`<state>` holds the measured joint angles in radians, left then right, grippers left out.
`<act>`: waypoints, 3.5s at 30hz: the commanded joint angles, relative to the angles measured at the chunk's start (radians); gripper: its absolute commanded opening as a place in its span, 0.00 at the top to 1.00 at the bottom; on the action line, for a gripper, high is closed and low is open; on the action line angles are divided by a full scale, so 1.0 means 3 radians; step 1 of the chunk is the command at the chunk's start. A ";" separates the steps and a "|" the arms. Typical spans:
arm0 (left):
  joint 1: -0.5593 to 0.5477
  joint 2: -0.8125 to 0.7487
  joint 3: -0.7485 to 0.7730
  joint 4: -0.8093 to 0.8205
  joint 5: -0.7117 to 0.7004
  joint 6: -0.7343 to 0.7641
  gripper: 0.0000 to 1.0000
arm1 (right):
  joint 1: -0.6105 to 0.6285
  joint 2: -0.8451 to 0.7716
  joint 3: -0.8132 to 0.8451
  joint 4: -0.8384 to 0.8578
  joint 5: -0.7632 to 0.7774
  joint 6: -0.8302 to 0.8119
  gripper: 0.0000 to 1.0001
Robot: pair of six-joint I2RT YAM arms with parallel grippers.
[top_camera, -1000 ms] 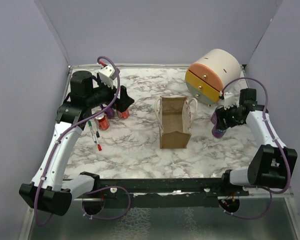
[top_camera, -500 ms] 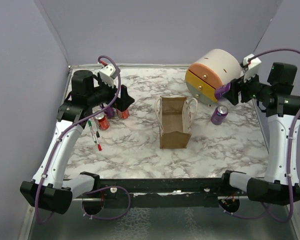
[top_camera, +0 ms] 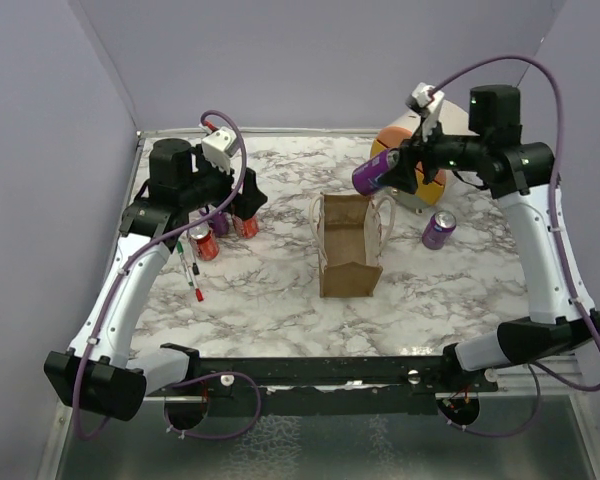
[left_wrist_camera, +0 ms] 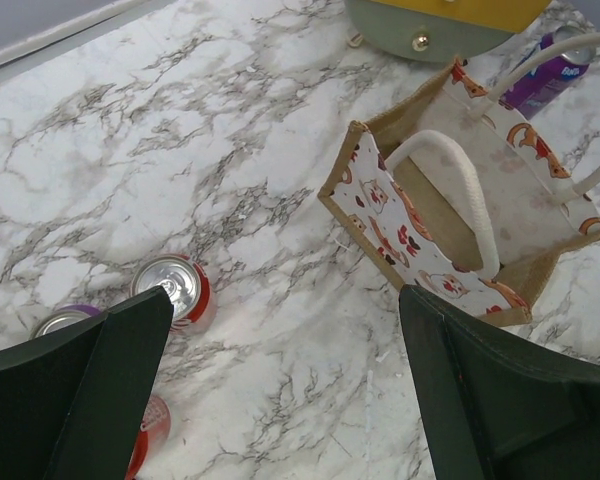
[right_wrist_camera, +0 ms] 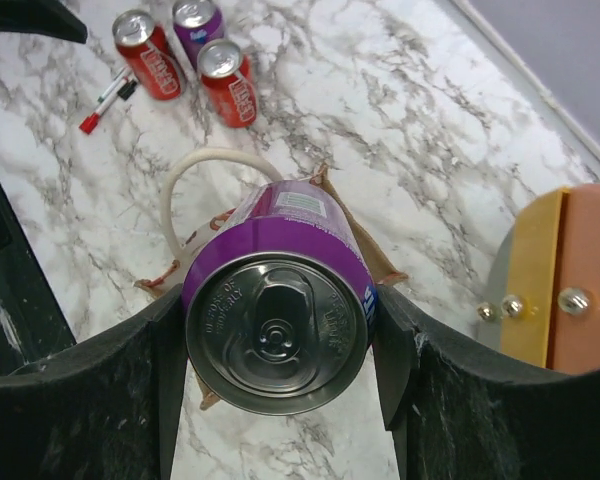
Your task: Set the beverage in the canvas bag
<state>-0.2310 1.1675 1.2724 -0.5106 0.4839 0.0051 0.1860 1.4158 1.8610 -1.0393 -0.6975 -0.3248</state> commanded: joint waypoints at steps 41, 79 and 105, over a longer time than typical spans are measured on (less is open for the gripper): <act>0.0101 -0.0328 -0.0333 0.0204 -0.0130 0.0193 0.00 | 0.1114 0.1114 -0.1181 0.1246 0.1277 -0.0121 0.90; 0.0115 -0.0422 -0.0444 0.0237 -0.0135 0.0200 0.00 | 0.1114 0.1614 -0.1239 0.1452 0.1356 0.0267 0.52; 0.0115 -0.0451 -0.0417 0.0205 -0.0150 0.0217 0.00 | 0.1112 0.1279 -0.0971 0.1236 0.1374 0.0267 0.12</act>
<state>-0.2028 1.0561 1.1419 -0.4648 0.4507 0.0597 0.5198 1.8790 1.5173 -0.6571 -0.2932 -0.2409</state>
